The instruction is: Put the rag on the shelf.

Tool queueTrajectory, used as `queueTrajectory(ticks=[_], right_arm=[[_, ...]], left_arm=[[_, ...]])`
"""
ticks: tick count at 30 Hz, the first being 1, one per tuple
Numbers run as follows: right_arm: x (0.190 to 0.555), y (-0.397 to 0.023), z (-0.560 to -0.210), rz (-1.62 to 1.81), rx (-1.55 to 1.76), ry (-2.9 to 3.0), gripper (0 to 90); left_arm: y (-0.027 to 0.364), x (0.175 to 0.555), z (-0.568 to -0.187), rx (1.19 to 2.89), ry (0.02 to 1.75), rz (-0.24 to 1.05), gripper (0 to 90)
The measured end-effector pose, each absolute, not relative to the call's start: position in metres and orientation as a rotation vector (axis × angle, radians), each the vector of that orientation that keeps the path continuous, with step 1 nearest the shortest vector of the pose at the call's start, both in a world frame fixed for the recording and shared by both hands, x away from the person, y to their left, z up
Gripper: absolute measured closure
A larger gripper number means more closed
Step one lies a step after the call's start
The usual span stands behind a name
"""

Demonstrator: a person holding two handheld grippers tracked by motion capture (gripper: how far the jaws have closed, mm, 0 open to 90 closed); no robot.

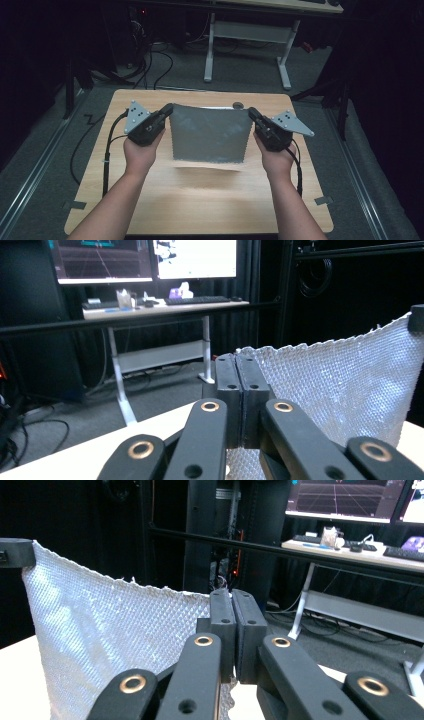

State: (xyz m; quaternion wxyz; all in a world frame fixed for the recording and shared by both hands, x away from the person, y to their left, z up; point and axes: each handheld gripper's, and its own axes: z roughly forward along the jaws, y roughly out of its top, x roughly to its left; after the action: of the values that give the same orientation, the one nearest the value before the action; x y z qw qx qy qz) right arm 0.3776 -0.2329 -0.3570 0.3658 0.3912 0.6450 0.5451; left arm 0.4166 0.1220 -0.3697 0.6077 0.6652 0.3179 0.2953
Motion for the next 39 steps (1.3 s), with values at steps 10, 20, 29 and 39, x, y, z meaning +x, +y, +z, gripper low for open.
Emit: queueTrajectory(ticks=[10, 20, 29, 39], right_arm=[[0.422, -0.235, -0.351, 1.402, 1.046, 1.639, 89.4], [0.459, -0.240, -0.345, 1.360, 1.068, 1.628, 89.4], [0.491, -0.235, -0.363, 1.252, 1.129, 1.710, 89.4], [0.493, -0.239, -0.410, 1.209, 1.192, 1.816, 89.3]], left_arm=[[0.112, 0.458, -0.354, 1.549, 0.760, 0.723, 90.0], [0.100, 0.490, -0.347, 1.579, 0.786, 0.751, 90.0], [0.097, 0.520, -0.379, 1.693, 0.872, 0.691, 90.0], [0.101, 0.516, -0.438, 1.759, 0.915, 0.533, 90.0]])
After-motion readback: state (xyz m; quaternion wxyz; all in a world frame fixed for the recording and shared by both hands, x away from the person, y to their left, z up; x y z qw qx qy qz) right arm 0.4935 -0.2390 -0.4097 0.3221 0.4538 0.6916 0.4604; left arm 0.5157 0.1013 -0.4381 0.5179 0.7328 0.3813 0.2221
